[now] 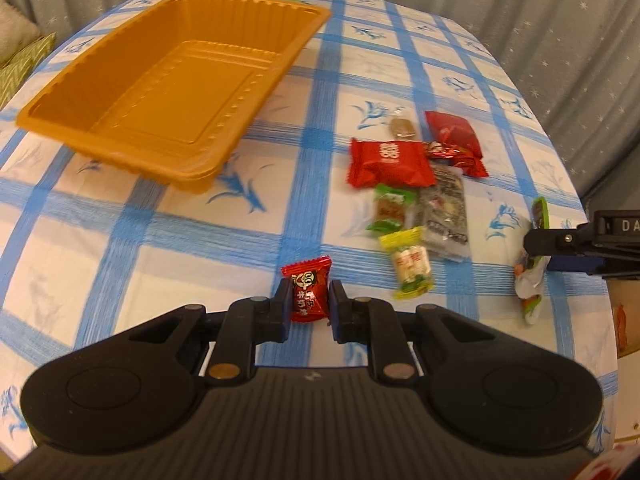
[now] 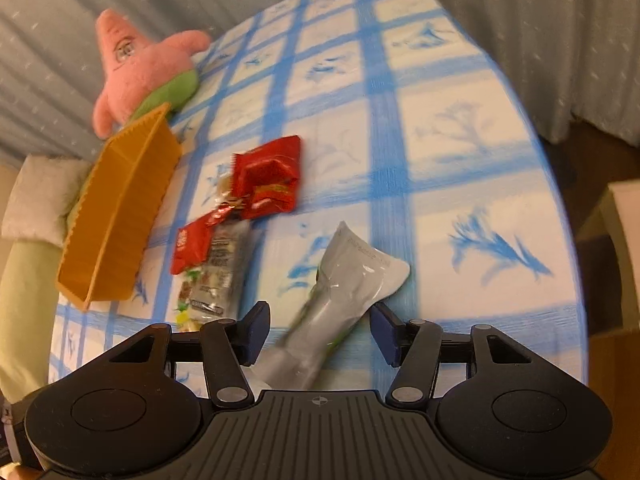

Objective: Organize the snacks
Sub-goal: 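Grasp the small red candy with the left tool while the right tool grasps the silver pouch, then lift both held snacks and carry them over the orange tray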

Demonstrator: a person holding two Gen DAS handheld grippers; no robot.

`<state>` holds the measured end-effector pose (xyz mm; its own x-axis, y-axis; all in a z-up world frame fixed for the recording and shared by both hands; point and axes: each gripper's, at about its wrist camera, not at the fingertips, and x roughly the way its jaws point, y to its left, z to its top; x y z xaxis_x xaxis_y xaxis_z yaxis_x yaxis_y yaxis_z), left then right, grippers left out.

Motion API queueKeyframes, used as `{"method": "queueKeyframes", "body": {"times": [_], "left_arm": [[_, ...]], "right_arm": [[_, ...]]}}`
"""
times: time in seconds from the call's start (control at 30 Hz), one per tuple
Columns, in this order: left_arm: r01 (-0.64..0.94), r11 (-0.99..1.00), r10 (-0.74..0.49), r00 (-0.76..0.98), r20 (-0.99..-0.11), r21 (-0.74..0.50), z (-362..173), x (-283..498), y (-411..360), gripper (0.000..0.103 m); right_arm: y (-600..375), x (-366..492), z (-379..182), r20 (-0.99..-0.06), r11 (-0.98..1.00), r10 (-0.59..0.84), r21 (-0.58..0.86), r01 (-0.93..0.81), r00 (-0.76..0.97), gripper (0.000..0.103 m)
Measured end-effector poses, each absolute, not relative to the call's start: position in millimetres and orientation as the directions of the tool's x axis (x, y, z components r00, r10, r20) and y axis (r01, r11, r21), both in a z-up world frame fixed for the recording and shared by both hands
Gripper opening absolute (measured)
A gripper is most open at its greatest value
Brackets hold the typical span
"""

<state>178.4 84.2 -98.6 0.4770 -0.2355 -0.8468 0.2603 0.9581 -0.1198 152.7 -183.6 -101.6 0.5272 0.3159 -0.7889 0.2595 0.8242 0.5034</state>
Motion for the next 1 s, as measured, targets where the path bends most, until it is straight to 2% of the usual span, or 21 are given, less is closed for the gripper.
{"method": "queueKeyframes", "body": {"times": [0.1, 0.17, 0.3, 0.47, 0.73, 1.0], "left_arm": [[0.239, 0.964, -0.224, 0.483, -0.846, -0.118, -97.6, 177.2, 89.6, 0.017], [0.227, 0.967, -0.217, 0.487, -0.846, -0.117, -96.9, 176.3, 93.1, 0.017], [0.206, 0.972, -0.204, 0.490, -0.847, -0.115, -96.1, 174.7, 98.3, 0.017], [0.203, 0.973, -0.200, 0.497, -0.844, -0.111, -92.0, 172.1, 100.7, 0.017], [0.226, 0.968, -0.213, 0.525, -0.824, -0.106, -69.7, 166.4, 106.4, 0.017], [0.209, 0.973, -0.206, 0.581, -0.787, -0.101, -38.0, 176.4, 121.5, 0.017]], "right_arm": [[-168.3, 161.8, -101.7, -0.805, 0.880, 0.276, 0.432, 0.199, 0.526, 0.052], [-158.0, 167.3, -102.9, -0.811, 0.905, 0.275, 0.400, 0.146, 0.516, 0.039], [-137.0, 171.1, -103.4, -0.831, 0.953, 0.232, 0.299, 0.052, 0.506, 0.034], [-121.6, 172.7, -104.4, -0.843, 0.971, 0.213, 0.237, -0.013, 0.495, 0.030], [-136.9, 168.3, -80.3, -0.810, 0.941, 0.285, 0.338, 0.011, 0.512, 0.029], [-110.9, 184.0, -43.8, -0.755, 0.901, 0.401, 0.427, -0.074, 0.519, 0.029]]}}
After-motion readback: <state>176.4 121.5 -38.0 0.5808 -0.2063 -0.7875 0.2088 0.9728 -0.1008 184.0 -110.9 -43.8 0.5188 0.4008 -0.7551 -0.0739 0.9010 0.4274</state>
